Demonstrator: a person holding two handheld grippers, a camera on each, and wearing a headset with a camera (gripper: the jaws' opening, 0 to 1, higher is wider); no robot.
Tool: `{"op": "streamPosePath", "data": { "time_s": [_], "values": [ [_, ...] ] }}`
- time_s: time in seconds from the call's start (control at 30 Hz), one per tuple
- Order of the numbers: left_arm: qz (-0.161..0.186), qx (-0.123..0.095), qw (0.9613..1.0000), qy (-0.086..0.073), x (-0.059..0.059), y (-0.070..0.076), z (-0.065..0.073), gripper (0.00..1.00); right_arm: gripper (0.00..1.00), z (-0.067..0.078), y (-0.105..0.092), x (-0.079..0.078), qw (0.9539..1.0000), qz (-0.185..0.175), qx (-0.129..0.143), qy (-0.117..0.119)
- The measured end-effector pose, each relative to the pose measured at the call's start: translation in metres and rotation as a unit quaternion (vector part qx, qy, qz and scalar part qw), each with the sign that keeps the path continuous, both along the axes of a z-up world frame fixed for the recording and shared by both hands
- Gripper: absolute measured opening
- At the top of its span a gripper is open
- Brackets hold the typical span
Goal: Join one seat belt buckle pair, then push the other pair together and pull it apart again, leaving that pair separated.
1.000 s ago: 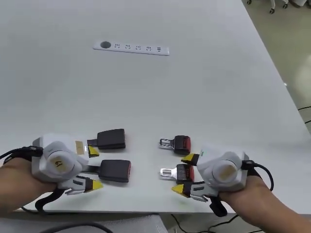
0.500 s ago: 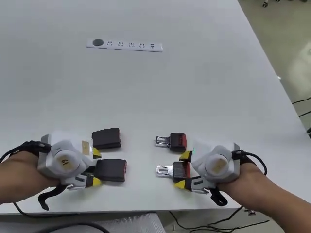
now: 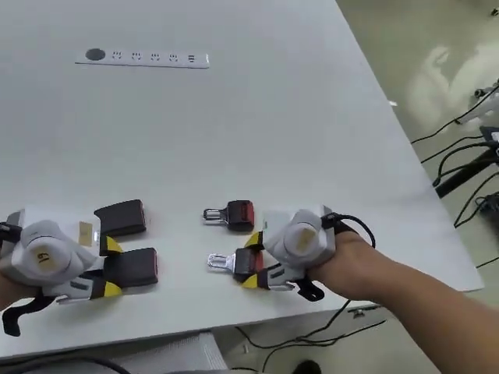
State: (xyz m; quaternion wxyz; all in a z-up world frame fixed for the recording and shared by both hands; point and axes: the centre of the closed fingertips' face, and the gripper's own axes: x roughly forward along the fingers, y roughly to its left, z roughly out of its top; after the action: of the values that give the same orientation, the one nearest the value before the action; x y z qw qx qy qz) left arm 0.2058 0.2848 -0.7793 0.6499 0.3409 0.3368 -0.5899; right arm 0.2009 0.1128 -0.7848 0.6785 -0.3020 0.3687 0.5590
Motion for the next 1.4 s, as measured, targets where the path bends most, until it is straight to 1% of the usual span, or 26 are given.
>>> {"op": "streamPosePath", "data": {
  "time_s": [0.2, 0.43, 0.63, 0.87, 1.0, 1.4],
  "values": [
    [-0.009, 0.008, 0.9999, -0.003, 0.000, 0.000, -0.001, 0.33, 0.33, 0.001, 0.000, -0.001, 1.0000, 0.006, -0.003, 0.001],
    [-0.001, 0.012, 0.9999, -0.002, 0.001, 0.002, -0.002, 0.33, 0.33, 0.002, 0.000, -0.002, 0.9999, 0.006, -0.008, 0.000],
    [-0.002, 0.017, 0.9999, 0.001, 0.000, 0.001, -0.001, 0.33, 0.33, 0.002, 0.000, -0.003, 0.9999, 0.007, -0.015, 0.000],
    [0.002, 0.018, 0.9998, -0.001, 0.000, 0.001, 0.001, 0.33, 0.33, 0.004, 0.001, -0.003, 0.9997, 0.006, -0.025, 0.001],
    [0.005, 0.018, 0.9998, -0.001, 0.000, 0.001, 0.000, 0.33, 0.33, 0.003, 0.004, -0.002, 0.9997, 0.006, -0.024, 0.002],
    [0.005, 0.019, 0.9998, 0.002, 0.000, 0.000, 0.001, 0.33, 0.32, 0.001, 0.022, -0.002, 0.9999, 0.007, -0.015, 0.001]
  ]
}}
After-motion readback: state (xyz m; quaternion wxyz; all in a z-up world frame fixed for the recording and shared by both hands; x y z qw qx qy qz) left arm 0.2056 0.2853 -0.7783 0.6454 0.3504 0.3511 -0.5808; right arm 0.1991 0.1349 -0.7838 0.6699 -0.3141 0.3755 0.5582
